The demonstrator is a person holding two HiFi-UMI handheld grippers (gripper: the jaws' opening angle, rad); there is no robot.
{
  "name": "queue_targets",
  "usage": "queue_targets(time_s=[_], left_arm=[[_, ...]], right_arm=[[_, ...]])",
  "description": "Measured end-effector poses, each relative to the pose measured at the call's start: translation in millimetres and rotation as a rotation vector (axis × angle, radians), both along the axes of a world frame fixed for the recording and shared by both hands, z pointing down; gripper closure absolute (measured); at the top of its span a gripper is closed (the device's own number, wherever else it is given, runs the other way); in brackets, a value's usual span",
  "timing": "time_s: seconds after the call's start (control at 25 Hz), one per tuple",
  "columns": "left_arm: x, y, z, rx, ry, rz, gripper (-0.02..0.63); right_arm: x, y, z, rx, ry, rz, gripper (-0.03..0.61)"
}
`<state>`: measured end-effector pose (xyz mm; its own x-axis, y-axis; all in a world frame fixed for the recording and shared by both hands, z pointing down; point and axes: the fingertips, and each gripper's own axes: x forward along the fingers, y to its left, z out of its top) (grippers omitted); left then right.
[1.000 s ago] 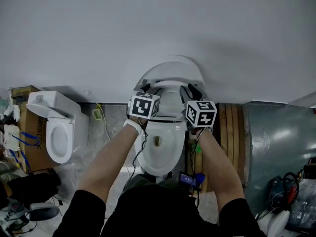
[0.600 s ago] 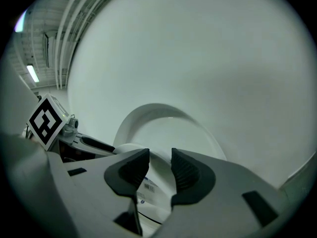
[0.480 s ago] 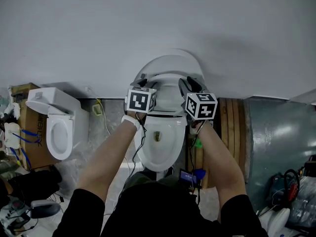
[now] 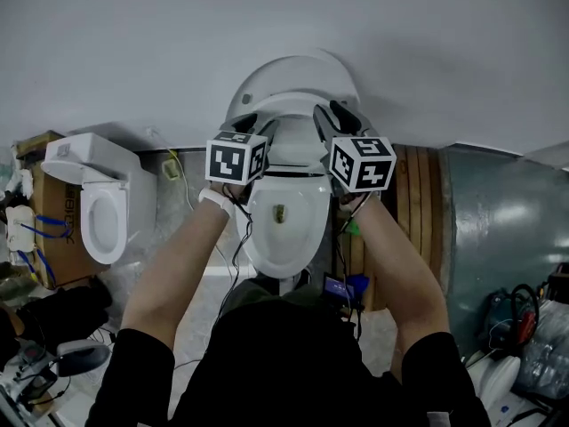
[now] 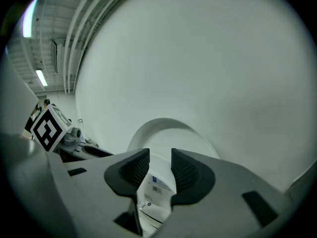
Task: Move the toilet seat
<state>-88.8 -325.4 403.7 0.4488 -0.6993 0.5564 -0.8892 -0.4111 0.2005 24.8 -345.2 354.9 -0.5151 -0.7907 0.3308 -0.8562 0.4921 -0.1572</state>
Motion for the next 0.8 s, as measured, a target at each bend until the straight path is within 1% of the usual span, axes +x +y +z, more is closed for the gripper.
queue_targets(time_s=[0.16, 0.28, 0.4, 0.56, 0.68, 0.8], left_arm=[[14.0, 34.0, -25.9, 0.047, 0.078, 0.017, 0.428], [20.7, 68.0, -46.0, 0.084, 0.116, 0.038, 0.428], [22.7, 105.7, -59.3, 0.094, 0.142, 0.045, 0.428], [30.2, 151.3, -82.2, 0.109, 0.155, 0.060, 0.428], [30.2, 183.3, -102.5, 0.130, 0.192, 0.045, 0.428], [32.2, 212.4, -119.0, 0.158, 0.229, 0.010, 0.428]], right_arm=[[15.0, 31.4, -17.3, 0.004, -0.045, -0.043, 0.420], [35.5, 57.9, -29.9, 0.007, -0.076, -0.062, 0.425], [59.8, 80.6, -45.6, 0.000, -0.125, -0.048, 0.434], [89.6, 110.4, -75.4, -0.019, -0.201, -0.026, 0.439], [99.3, 137.9, -97.8, -0.028, -0.267, -0.029, 0.448], [109.4, 167.2, -108.0, -0.039, -0.285, -0.040, 0.482]])
